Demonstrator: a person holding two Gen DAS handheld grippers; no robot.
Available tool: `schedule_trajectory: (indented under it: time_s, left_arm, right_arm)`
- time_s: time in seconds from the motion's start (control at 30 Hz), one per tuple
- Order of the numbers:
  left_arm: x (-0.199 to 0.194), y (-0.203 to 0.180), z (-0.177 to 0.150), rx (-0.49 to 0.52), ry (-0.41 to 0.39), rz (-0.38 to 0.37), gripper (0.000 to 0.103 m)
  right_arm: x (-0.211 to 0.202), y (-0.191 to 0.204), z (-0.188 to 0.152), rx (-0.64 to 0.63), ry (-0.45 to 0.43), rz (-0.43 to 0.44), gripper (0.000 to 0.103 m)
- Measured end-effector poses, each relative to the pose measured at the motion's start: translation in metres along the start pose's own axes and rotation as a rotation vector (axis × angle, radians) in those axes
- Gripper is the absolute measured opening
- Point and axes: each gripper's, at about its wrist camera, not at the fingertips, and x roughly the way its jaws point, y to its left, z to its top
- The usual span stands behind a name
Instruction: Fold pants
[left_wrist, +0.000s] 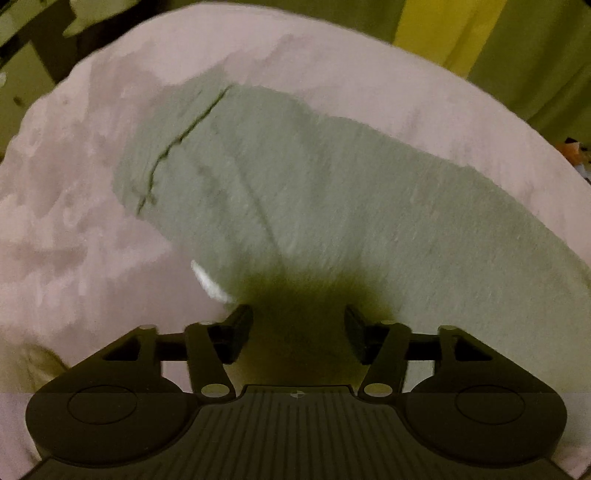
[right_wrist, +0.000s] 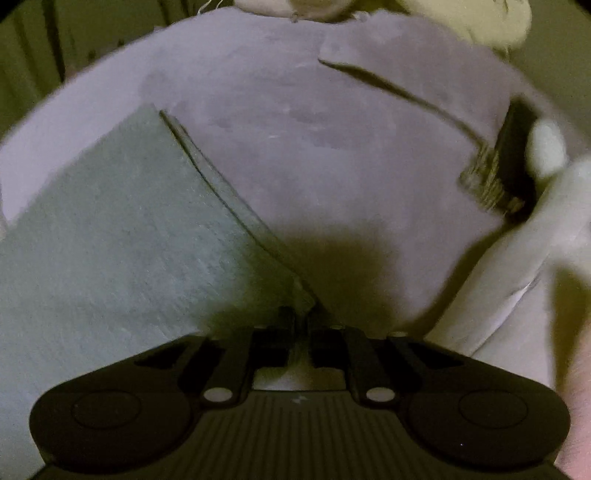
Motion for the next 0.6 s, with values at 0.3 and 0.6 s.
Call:
schedule_trajectory:
  time_s: [0.3, 0.6]
  left_arm:
    - [0.019, -0.076, 0.014, 0.235, -0.085, 0.041, 0.078]
    - [0.067, -0.066, 0.019, 0.274, -0.066, 0.115, 0.087]
  right_arm:
    - [-0.123, 0.169, 0.045, -0.253, -0.161, 0.451, 0.063]
    - [-0.151, 0.501, -0.015, -0.822, 0.229, 0.9, 0.071]
